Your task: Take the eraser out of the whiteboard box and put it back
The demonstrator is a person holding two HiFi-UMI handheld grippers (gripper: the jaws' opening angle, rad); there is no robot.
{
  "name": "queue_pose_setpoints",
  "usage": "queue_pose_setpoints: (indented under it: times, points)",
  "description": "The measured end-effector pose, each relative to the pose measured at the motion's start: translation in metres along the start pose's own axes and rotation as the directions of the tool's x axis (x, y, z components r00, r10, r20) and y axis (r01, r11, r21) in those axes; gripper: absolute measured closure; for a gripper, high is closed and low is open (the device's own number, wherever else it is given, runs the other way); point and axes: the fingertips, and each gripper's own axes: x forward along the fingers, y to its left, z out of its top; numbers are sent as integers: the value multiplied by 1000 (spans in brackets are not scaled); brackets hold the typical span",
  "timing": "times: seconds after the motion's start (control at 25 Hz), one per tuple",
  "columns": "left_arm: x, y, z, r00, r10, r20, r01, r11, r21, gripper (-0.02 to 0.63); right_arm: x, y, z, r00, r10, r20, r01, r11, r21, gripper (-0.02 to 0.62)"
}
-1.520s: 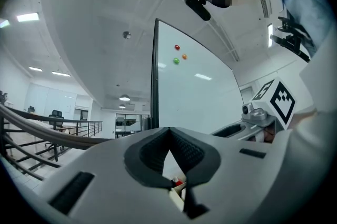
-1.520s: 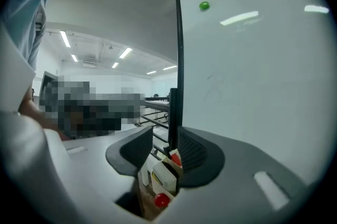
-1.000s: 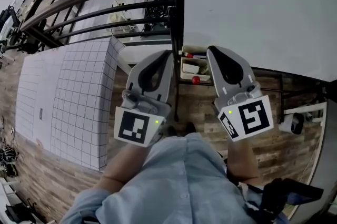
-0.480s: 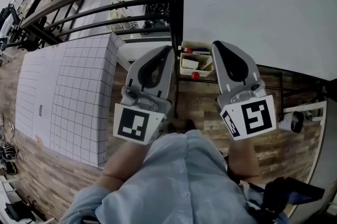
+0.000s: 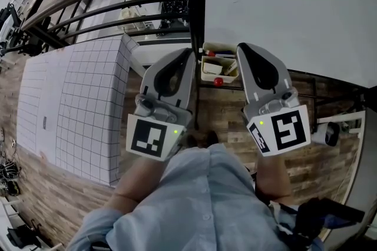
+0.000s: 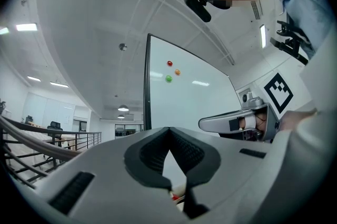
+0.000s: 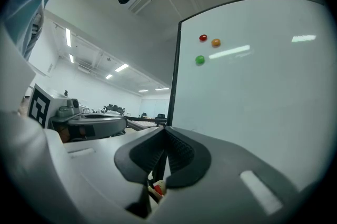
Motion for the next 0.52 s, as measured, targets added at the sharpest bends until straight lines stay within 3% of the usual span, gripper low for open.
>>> queue_pose_setpoints:
  times: [0.52]
  points:
    - [2,-1,-1,1000,-3,1,3,1000,10,607,2,-2,-1,1000,-2,3,2,1000,-1,595]
